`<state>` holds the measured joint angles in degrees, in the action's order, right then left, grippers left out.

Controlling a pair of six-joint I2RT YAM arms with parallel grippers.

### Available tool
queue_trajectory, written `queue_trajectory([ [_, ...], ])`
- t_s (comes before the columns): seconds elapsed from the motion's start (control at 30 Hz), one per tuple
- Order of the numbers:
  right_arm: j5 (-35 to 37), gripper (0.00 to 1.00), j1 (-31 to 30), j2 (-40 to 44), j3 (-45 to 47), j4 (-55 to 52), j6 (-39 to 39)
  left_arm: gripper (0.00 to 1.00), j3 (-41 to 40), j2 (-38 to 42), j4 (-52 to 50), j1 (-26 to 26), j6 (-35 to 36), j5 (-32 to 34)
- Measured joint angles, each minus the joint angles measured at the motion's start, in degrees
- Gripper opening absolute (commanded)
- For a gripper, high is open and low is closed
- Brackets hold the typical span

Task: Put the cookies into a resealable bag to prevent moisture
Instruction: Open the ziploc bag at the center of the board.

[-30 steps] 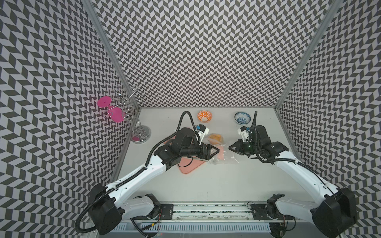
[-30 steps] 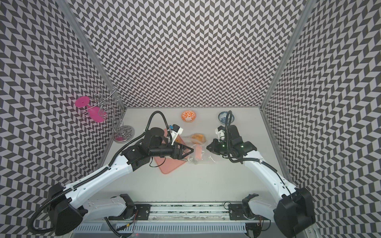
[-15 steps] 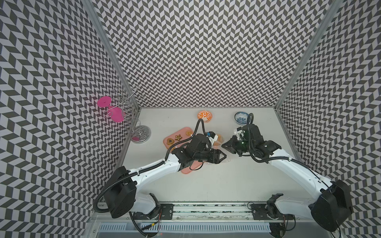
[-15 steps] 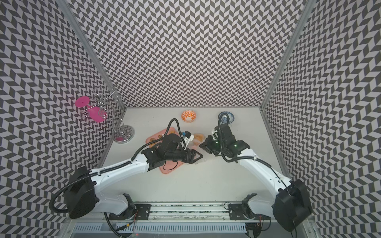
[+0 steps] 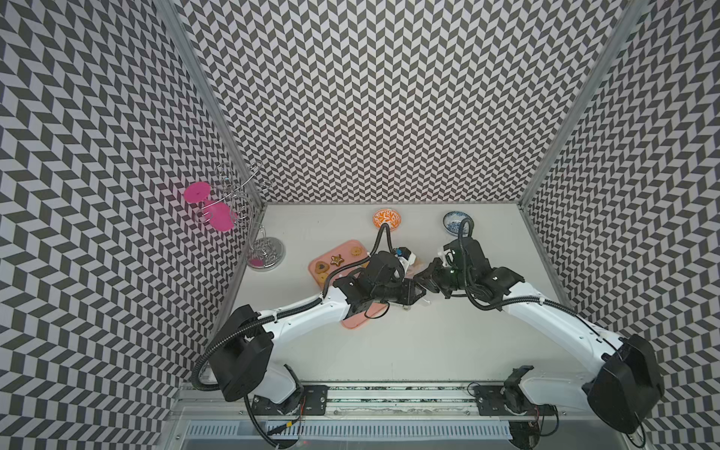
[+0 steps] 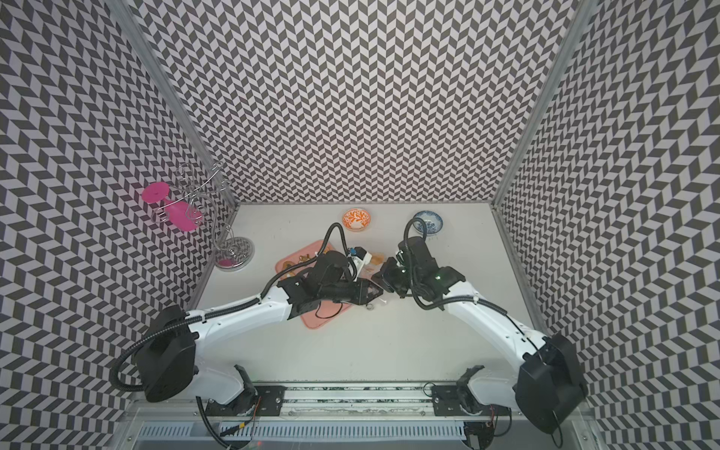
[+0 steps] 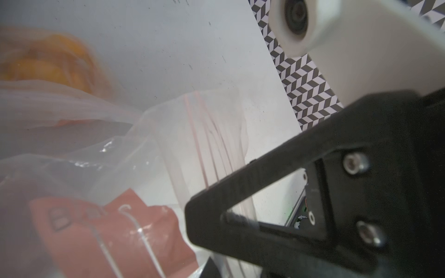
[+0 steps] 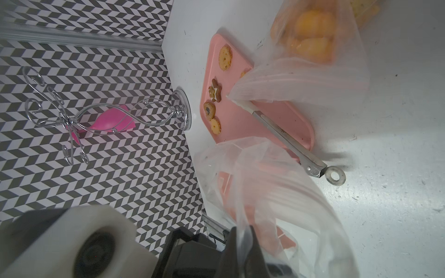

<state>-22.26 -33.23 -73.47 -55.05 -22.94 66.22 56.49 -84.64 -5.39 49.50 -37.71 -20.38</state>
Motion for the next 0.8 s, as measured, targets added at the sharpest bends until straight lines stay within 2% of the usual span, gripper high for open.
queue_trajectory([
  [0.1, 1.1, 0.13, 0.0, 0.0, -0.1, -0.9, -0.8, 0.00, 0.3, 0.0, -0.9, -0.3, 0.7, 0.2],
  [0.17, 1.6, 0.18, 0.0, 0.0, -0.3, -1.2, -1.5, 0.00, 0.3, 0.2, -1.6, -0.7, 0.6, 0.0],
  [0.3, 2.4, 0.39, 0.0, 0.0, -0.9, -1.4, -3.2, 0.00, 0.3, 1.2, -3.0, -1.9, 0.9, -0.7],
  [0.37, 2.8, 0.45, 0.0, 0.0, -1.7, -2.4, -5.7, 0.00, 0.3, 1.8, -3.5, -2.9, 1.0, -1.4],
  [0.57, 6.8, 0.47, 0.2, 1.7, -6.6, -5.3, -19.7, 0.00, -1.9, 5.3, -2.0, -7.6, -0.4, -6.5],
  [0.7, 8.0, 0.50, 0.2, 6.6, -1.7, -2.0, -25.9, 0.00, -4.6, 7.9, 1.7, -10.3, -3.0, -11.1],
  [0.8, 7.0, 0.51, 0.2, 7.1, 1.8, 0.5, -28.3, 0.00, -5.5, 8.9, 3.4, -10.6, -4.5, -13.9],
])
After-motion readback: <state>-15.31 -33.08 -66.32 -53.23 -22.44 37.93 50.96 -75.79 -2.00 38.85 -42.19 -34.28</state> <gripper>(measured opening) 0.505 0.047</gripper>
